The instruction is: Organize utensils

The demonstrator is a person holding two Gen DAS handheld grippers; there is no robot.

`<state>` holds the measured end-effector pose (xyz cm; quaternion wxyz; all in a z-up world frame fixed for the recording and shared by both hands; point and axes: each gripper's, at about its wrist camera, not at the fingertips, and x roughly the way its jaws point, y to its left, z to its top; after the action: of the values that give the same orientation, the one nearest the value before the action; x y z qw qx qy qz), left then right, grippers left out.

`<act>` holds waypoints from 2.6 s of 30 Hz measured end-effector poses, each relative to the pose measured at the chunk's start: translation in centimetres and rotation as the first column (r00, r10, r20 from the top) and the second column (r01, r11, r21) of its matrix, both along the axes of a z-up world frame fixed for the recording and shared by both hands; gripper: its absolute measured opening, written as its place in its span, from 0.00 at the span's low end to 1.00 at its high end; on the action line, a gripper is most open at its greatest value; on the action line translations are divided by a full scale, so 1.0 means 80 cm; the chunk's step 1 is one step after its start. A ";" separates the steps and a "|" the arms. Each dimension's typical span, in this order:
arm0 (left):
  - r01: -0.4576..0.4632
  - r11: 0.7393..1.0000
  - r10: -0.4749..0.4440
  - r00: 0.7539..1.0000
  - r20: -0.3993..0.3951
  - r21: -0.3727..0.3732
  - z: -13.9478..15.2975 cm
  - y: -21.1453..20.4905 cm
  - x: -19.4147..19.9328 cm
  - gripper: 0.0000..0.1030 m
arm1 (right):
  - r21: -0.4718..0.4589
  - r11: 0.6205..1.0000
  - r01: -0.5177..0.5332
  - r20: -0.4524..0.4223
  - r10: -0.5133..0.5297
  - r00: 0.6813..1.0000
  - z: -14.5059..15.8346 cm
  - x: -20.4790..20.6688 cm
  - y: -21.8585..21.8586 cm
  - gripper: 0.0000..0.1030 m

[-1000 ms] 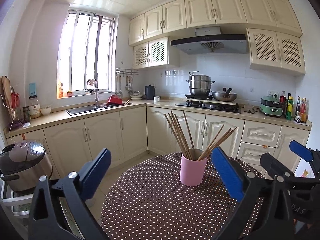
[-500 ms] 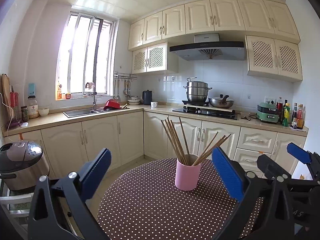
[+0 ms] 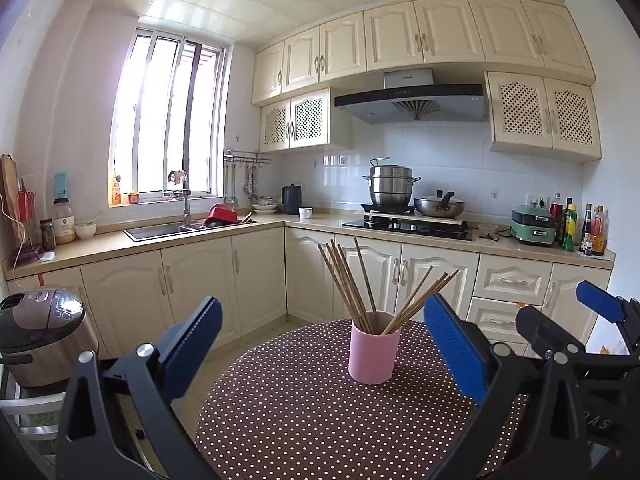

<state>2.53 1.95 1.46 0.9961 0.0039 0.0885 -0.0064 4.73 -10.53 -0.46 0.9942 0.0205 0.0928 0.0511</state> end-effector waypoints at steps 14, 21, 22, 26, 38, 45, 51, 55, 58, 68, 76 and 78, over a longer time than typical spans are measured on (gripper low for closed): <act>0.000 1.000 -0.001 1.000 0.017 0.012 0.005 0.001 -0.006 0.96 | 0.001 1.000 0.002 0.020 -0.002 1.000 0.002 -0.006 0.003 0.94; -0.003 1.000 0.003 1.000 0.023 0.015 0.008 0.002 -0.007 0.96 | 0.001 1.000 -0.001 0.027 0.001 1.000 0.003 -0.006 0.004 0.94; -0.003 1.000 0.003 1.000 0.024 0.016 0.009 0.003 -0.007 0.96 | 0.000 1.000 0.000 0.027 0.000 1.000 0.004 -0.005 0.005 0.94; -0.006 1.000 0.006 0.999 0.033 0.015 0.009 0.002 -0.010 0.96 | -0.001 1.000 0.000 0.028 0.000 1.000 0.003 -0.005 0.004 0.94; -0.025 0.999 0.023 0.999 0.045 0.027 0.010 0.004 -0.011 0.96 | 0.001 1.000 -0.006 0.026 0.006 1.000 -0.001 -0.003 0.008 0.94; -0.023 0.999 0.022 0.999 0.041 0.029 0.009 0.005 -0.008 0.96 | 0.001 1.000 -0.005 0.021 0.005 1.000 -0.001 -0.001 0.007 0.94; -0.023 0.999 0.022 0.999 0.039 0.030 0.009 0.006 -0.008 0.96 | 0.001 1.000 -0.005 0.020 0.005 1.000 -0.001 -0.002 0.008 0.94; -0.023 0.999 0.022 0.999 0.035 0.033 0.007 0.006 -0.008 0.96 | 0.003 1.000 -0.004 0.017 0.004 1.000 -0.002 -0.002 0.008 0.94; -0.023 0.999 0.022 0.999 0.035 0.035 0.007 0.006 -0.007 0.96 | 0.006 1.000 -0.006 0.014 0.005 1.000 -0.003 -0.002 0.008 0.94; -0.024 0.999 0.023 0.999 0.032 0.038 0.003 0.006 -0.006 0.96 | 0.009 1.000 -0.007 0.010 0.006 1.000 -0.006 -0.001 0.006 0.94; -0.024 0.999 0.023 0.999 0.032 0.038 0.003 0.007 -0.006 0.96 | 0.009 1.000 -0.006 0.009 0.006 1.000 -0.007 -0.001 0.006 0.94; -0.023 0.999 0.022 0.999 0.032 0.038 0.003 0.007 -0.006 0.96 | 0.009 1.000 -0.006 0.009 0.006 1.000 -0.007 -0.001 0.006 0.94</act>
<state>2.03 2.48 1.73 0.9971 0.0220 0.0730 0.0067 4.67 -10.07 -0.99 0.9943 0.0244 0.0881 0.0547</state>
